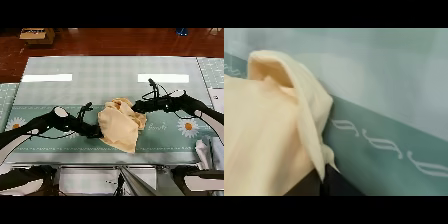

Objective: Fold the shirts.

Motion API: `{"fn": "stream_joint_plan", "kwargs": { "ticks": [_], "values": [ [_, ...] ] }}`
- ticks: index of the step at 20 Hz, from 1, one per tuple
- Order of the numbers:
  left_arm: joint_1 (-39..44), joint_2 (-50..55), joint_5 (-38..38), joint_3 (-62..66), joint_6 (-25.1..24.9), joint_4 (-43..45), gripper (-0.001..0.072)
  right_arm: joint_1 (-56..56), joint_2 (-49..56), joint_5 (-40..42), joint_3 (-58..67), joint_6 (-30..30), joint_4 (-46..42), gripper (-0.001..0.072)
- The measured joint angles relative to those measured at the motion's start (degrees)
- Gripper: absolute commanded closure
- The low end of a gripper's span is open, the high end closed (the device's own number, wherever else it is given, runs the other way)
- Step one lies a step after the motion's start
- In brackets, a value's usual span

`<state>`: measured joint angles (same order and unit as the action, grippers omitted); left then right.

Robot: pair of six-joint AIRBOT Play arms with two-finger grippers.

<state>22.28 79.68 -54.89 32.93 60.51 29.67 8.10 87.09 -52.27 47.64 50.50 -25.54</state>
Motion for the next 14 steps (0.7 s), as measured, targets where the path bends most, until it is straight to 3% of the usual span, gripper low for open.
{"fn": "stream_joint_plan", "kwargs": {
  "ticks": [7,14],
  "values": [
    [-6.58,-11.32,-0.76,5.55,1.14,0.22,0.0685,-4.9,-8.72,-1.2,9.62,0.57,-3.1,0.0684],
    [-20.17,-28.83,-6.84,28.74,3.45,0.04,0.0685,-12.44,-24.87,-1.53,24.26,5.29,-7.26,0.0684]
  ]
}}
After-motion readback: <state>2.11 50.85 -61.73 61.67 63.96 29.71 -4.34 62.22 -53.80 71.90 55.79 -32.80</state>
